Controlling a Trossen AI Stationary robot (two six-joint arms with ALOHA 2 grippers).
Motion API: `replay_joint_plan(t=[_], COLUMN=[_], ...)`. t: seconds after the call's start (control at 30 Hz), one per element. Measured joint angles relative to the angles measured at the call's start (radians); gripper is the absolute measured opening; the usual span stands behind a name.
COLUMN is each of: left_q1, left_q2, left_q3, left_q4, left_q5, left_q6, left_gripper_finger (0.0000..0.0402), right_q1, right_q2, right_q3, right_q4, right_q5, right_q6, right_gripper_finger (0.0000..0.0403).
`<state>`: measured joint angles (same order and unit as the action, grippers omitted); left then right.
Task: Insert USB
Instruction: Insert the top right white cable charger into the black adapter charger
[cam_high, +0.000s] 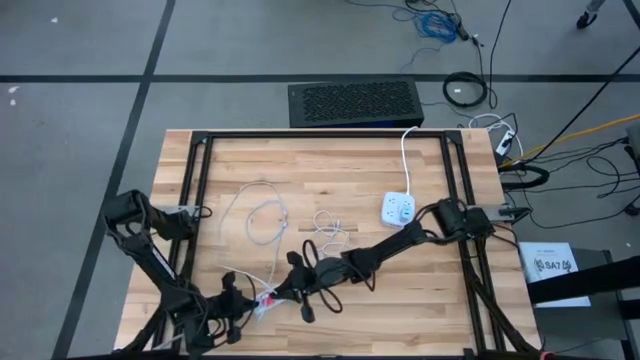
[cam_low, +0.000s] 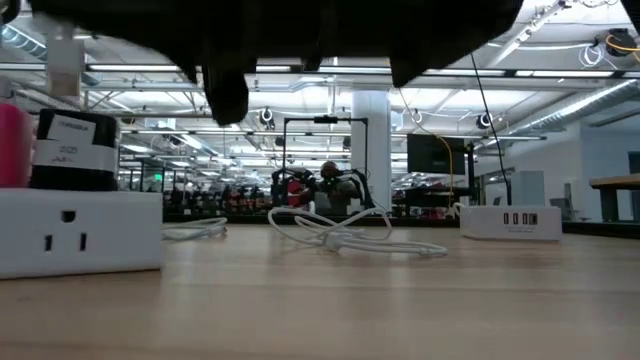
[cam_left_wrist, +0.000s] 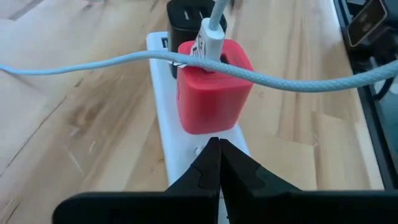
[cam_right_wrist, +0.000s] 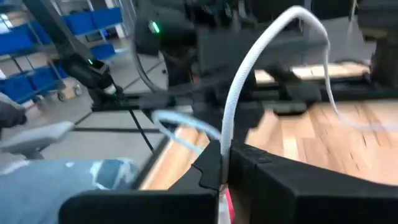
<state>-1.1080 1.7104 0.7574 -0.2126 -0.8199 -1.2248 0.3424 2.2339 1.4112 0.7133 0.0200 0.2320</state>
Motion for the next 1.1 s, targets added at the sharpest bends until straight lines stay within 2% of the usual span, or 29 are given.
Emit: replay_joint_plan(t=[0.33, 0.57, 0.73, 1.1], left_q1=[0.006, 0.007, 0.007, 0.007], left_q2=[0.001, 0.002, 0.002, 0.003], left_q3=[-0.002, -0.003, -0.003, -0.003], left_q4=[-0.003, -0.003, -0.002, 0.001], left_q5=[-0.003, -0.002, 0.000, 0.000], left_q6=[0.000, -0.001, -0.001, -0.001], left_gripper_finger=[0.0011, 0.0011, 0.0011, 0.0011], right_q1=[-0.008, -0.024, -0.027, -0.031], right_q2=[0.034, 0.033, 0.033, 0.014], right_q3=[-0.001, -0.001, -0.001, -0.001], right_q4=[0.025, -0.007, -0.011, -0.012], right_q5=[0.033, 0.028, -0.027, -0.026], right_q6=[-0.062, -0.082, -0.091, -0.148], right_gripper_finger=[0.0000, 0.0000, 0.0000, 0.0000])
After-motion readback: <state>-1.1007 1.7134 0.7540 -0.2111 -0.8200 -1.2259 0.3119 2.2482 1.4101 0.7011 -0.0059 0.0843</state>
